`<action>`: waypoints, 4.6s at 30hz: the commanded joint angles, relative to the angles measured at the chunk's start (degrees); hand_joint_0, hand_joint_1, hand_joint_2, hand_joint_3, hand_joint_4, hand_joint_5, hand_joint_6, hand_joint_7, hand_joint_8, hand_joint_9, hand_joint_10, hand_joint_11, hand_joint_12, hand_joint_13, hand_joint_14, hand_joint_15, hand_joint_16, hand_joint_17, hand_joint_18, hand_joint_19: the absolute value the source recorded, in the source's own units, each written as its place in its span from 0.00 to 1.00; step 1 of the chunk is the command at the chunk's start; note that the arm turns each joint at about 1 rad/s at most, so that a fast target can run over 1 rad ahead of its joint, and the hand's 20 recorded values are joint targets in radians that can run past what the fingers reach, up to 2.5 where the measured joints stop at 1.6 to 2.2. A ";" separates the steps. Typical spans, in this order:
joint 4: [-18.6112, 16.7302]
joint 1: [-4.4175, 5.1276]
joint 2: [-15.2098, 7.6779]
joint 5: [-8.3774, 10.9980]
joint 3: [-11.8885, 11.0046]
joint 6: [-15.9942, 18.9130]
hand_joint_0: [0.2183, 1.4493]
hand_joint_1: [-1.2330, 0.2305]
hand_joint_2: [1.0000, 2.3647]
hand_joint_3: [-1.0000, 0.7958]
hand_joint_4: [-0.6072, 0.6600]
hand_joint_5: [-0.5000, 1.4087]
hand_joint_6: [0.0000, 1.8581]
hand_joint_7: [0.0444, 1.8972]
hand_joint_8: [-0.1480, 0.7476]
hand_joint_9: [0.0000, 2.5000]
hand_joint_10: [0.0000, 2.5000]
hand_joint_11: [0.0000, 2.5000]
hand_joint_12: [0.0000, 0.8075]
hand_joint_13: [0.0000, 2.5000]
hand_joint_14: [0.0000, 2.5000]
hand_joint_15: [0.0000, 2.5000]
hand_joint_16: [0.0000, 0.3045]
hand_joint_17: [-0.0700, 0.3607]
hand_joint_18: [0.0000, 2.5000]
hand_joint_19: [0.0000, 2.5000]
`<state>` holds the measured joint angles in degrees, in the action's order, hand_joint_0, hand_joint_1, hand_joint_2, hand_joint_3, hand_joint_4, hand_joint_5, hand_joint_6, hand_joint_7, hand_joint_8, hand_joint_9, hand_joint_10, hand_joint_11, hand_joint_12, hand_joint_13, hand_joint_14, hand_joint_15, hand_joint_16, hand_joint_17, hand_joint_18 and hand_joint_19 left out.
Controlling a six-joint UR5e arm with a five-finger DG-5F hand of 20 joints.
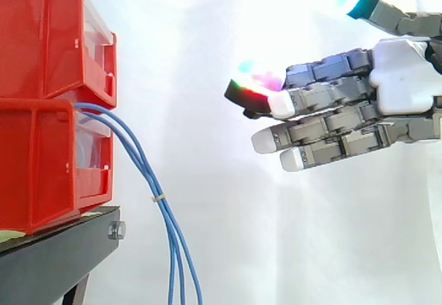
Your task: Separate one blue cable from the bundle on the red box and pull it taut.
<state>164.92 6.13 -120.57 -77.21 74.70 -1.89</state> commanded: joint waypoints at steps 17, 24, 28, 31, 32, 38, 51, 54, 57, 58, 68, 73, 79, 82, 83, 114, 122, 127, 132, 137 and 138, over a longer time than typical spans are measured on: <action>-3.73 0.99 -9.86 2.15 0.01 -0.13 0.27 0.47 0.00 0.28 0.64 0.18 0.27 0.43 0.43 0.33 0.00 0.07 0.38 0.20 0.00 0.05 0.15 0.40 0.15 0.10; -9.18 1.43 -11.26 2.42 -0.08 -0.48 0.27 0.47 0.00 0.28 0.65 0.18 0.27 0.43 0.43 0.33 0.00 0.07 0.38 0.21 0.00 0.05 0.15 0.40 0.15 0.11; -11.46 1.87 -12.14 2.24 0.01 -0.57 0.27 0.47 0.00 0.28 0.65 0.18 0.27 0.43 0.43 0.33 0.00 0.07 0.38 0.21 0.00 0.05 0.15 0.40 0.15 0.11; -13.40 1.96 -12.58 2.42 -0.08 -0.65 0.27 0.47 0.00 0.28 0.65 0.18 0.27 0.43 0.43 0.33 0.00 0.07 0.38 0.21 0.00 0.05 0.15 0.40 0.15 0.11; -14.10 2.05 -12.58 2.59 -0.08 -0.65 0.27 0.47 0.00 0.28 0.65 0.18 0.27 0.43 0.43 0.33 0.00 0.07 0.38 0.21 0.00 0.05 0.15 0.40 0.15 0.11; -14.89 2.31 -12.58 3.29 -0.08 -1.09 0.27 0.47 0.00 0.28 0.65 0.18 0.27 0.43 0.43 0.34 0.00 0.08 0.38 0.22 0.00 0.05 0.15 0.40 0.16 0.11; -15.77 2.58 -12.67 3.91 -0.08 -2.32 0.27 0.47 0.00 0.28 0.65 0.18 0.27 0.43 0.43 0.34 0.00 0.08 0.38 0.22 0.00 0.06 0.15 0.40 0.16 0.12; -15.86 2.58 -13.37 4.26 -0.08 -2.41 0.28 0.47 0.00 0.28 0.65 0.18 0.27 0.43 0.43 0.34 0.00 0.09 0.38 0.23 0.00 0.06 0.15 0.39 0.17 0.12; -16.74 2.58 -14.69 4.35 -0.52 -2.24 0.28 0.47 0.00 0.29 0.65 0.18 0.27 0.43 0.43 0.34 0.00 0.09 0.38 0.23 0.00 0.06 0.15 0.39 0.17 0.12; -17.09 2.58 -15.22 4.26 -0.87 -2.15 0.28 0.47 0.00 0.29 0.65 0.18 0.27 0.43 0.43 0.34 0.00 0.09 0.38 0.23 0.00 0.06 0.15 0.39 0.17 0.12; -20.43 2.05 -16.18 3.91 -1.49 -2.32 0.28 0.47 0.00 0.29 0.66 0.19 0.27 0.43 0.43 0.35 0.00 0.09 0.38 0.23 0.00 0.07 0.14 0.39 0.17 0.13; -20.95 2.31 -16.53 4.09 -1.49 -4.08 0.28 0.47 0.00 0.29 0.66 0.19 0.27 0.43 0.43 0.35 0.00 0.09 0.38 0.23 0.00 0.07 0.14 0.39 0.17 0.13; -23.15 2.49 -18.20 4.00 -2.45 -4.08 0.28 0.47 0.00 0.29 0.66 0.19 0.27 0.44 0.43 0.35 0.00 0.09 0.38 0.24 0.00 0.07 0.14 0.39 0.18 0.13; -23.68 2.49 -18.20 4.00 -2.54 -4.26 0.28 0.47 0.00 0.29 0.66 0.19 0.27 0.44 0.43 0.35 0.00 0.09 0.38 0.24 0.00 0.07 0.14 0.39 0.18 0.13; -23.50 2.58 -18.20 4.00 -3.07 -4.26 0.28 0.47 0.00 0.29 0.66 0.19 0.27 0.44 0.43 0.35 0.00 0.09 0.38 0.24 0.00 0.07 0.14 0.39 0.18 0.13; -22.89 5.12 -18.29 5.76 -4.21 -7.42 0.30 0.45 0.00 0.30 0.65 0.22 0.27 0.60 0.42 0.37 0.00 0.10 0.37 0.25 0.00 0.08 0.14 0.38 0.20 0.14; -22.54 4.69 -18.20 5.32 -4.21 -5.75 0.31 0.42 0.00 0.31 0.61 0.23 0.27 0.70 0.42 0.38 0.00 0.11 0.37 0.26 0.00 0.09 0.14 0.38 0.20 0.14; -21.74 4.33 -18.20 4.96 -5.18 -4.79 0.31 0.41 0.01 0.34 0.59 0.21 0.33 0.62 0.41 0.37 0.01 0.14 0.38 0.26 0.00 0.09 0.14 0.38 0.20 0.15; -19.11 4.07 -18.20 4.35 -6.94 -4.70 0.31 0.38 0.01 0.36 0.59 0.19 0.40 0.50 0.41 0.36 0.01 0.15 0.38 0.26 0.00 0.10 0.14 0.39 0.20 0.15; -16.03 3.72 -18.20 4.09 -8.52 -4.17 0.30 0.35 0.01 0.39 0.60 0.18 0.45 0.44 0.41 0.36 0.01 0.16 0.38 0.26 0.00 0.11 0.14 0.39 0.20 0.15; -15.77 3.81 -18.20 4.09 -8.69 -4.08 0.30 0.35 0.01 0.39 0.60 0.18 0.46 0.43 0.42 0.36 0.01 0.17 0.38 0.26 0.00 0.11 0.14 0.39 0.21 0.15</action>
<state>147.58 10.02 -138.78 -73.02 66.83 -6.30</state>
